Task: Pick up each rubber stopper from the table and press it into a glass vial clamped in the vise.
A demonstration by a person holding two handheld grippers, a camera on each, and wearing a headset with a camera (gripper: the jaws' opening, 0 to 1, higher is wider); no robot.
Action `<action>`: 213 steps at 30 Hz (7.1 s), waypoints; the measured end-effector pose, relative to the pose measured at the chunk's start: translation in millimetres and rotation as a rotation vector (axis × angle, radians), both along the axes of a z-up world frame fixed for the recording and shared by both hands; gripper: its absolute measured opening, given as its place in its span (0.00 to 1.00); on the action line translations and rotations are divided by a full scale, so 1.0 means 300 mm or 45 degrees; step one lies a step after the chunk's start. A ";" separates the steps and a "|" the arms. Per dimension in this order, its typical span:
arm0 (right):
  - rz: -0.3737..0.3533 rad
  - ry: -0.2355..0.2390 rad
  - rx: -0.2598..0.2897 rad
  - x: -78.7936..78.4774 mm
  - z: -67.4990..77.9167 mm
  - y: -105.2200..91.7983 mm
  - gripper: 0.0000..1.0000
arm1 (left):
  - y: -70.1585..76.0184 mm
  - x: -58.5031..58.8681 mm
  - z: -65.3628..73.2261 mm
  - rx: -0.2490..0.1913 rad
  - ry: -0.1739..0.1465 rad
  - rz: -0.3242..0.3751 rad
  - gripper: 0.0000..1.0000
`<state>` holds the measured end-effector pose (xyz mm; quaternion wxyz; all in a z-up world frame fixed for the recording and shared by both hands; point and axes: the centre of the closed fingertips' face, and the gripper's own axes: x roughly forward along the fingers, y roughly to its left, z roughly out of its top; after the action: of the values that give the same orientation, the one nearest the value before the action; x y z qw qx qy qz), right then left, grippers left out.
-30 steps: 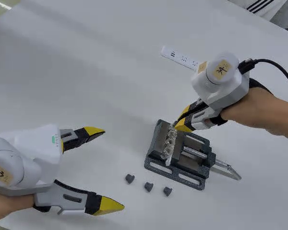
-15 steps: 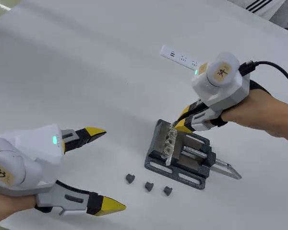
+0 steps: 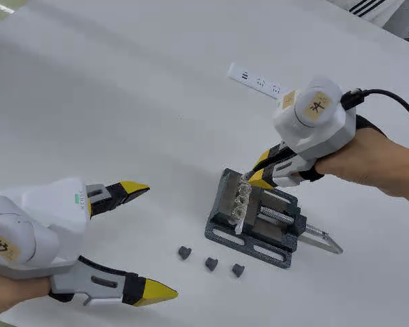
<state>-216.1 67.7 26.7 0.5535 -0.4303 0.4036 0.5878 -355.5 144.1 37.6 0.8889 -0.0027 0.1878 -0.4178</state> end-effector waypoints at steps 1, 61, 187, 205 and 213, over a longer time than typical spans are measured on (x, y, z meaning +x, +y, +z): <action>0.001 0.000 0.000 0.002 0.000 0.001 0.07 | -0.001 -0.001 -0.001 -0.001 0.003 0.000 0.91; -0.341 0.332 -0.119 0.000 -0.018 0.005 0.06 | 0.012 0.009 -0.011 -0.015 0.008 0.017 0.90; 0.477 -0.245 0.419 -0.471 0.669 0.002 0.04 | -0.289 0.059 0.638 -0.763 0.510 -0.550 0.05; 0.406 -0.279 0.509 -0.459 0.709 0.017 0.08 | -0.269 0.062 0.672 -0.851 0.495 -0.520 0.04; 0.223 -0.282 0.767 -0.430 0.795 0.035 0.10 | -0.233 0.093 0.739 -1.054 0.472 -0.437 0.04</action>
<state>-345.0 78.2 265.3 0.6436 -0.3416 0.1104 0.6759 -327.8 74.3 259.3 0.6830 -0.3995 0.1589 -0.5905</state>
